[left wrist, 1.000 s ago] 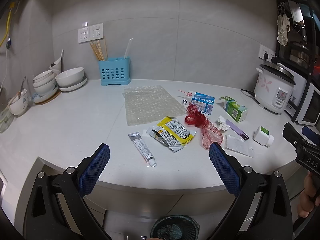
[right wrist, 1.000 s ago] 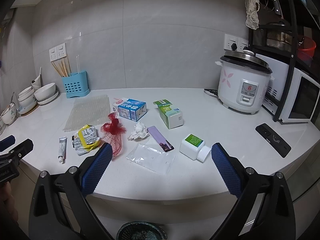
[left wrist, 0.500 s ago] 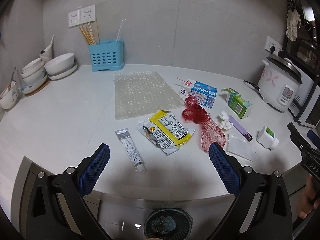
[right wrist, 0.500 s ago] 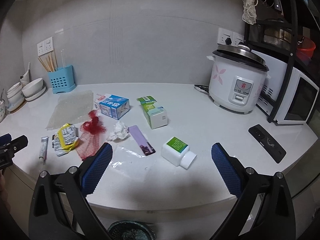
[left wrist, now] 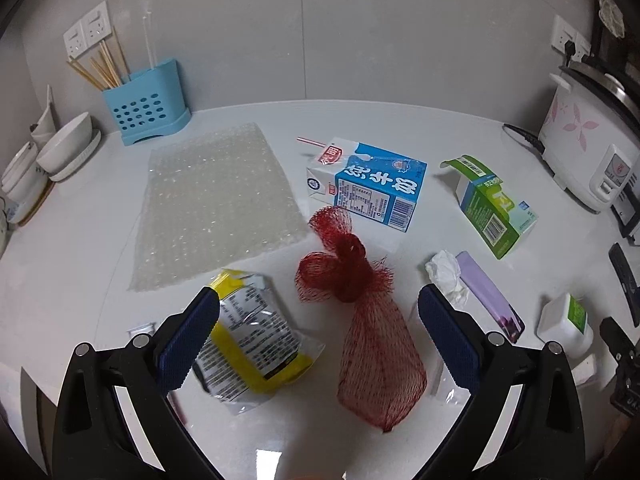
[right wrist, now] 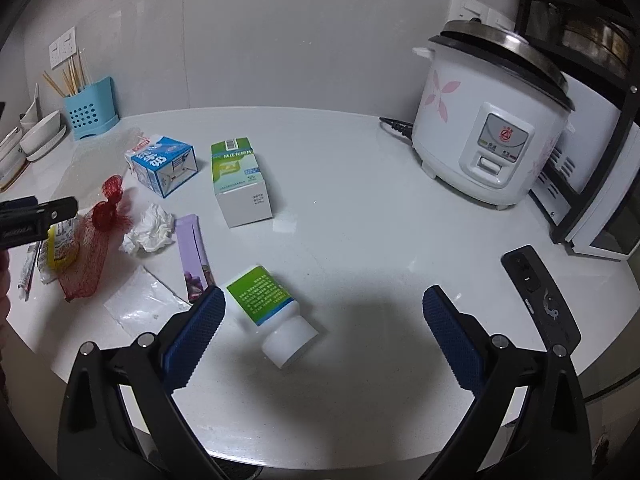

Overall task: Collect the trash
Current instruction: 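Grasp the red mesh net bag with the left tool while the right tool grasps the white green-labelled bottle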

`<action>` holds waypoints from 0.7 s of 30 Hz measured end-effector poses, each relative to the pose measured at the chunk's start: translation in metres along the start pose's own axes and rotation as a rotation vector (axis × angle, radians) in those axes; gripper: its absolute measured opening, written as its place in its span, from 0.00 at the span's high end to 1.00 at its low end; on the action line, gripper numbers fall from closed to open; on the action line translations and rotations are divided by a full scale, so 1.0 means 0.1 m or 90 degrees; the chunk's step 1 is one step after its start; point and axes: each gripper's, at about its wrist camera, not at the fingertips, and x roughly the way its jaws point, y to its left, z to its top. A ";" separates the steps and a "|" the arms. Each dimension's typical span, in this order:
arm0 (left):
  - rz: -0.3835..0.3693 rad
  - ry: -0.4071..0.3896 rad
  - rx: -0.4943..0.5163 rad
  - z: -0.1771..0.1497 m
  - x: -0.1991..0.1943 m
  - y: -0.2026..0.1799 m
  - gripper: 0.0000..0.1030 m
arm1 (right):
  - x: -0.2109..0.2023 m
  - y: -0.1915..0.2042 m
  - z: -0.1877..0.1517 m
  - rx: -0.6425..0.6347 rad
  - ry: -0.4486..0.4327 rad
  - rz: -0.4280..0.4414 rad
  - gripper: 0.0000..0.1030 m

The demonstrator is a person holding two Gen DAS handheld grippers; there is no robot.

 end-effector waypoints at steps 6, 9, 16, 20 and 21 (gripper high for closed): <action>-0.002 0.048 -0.005 0.10 0.39 -0.15 0.06 | 0.23 0.01 -0.03 -0.031 0.045 0.034 0.08; 0.004 0.057 0.002 0.10 0.48 -0.21 0.08 | 0.33 0.06 -0.03 -0.044 0.064 0.041 0.08; 0.024 0.088 0.011 0.11 0.60 -0.27 0.29 | 0.52 0.18 -0.01 -0.063 0.099 0.036 0.23; 0.016 0.112 0.011 0.12 0.65 -0.28 0.48 | 0.59 0.22 0.01 -0.057 0.115 0.036 0.37; 0.014 0.119 0.010 0.11 0.66 -0.27 0.57 | 0.60 0.22 0.01 -0.053 0.121 0.034 0.40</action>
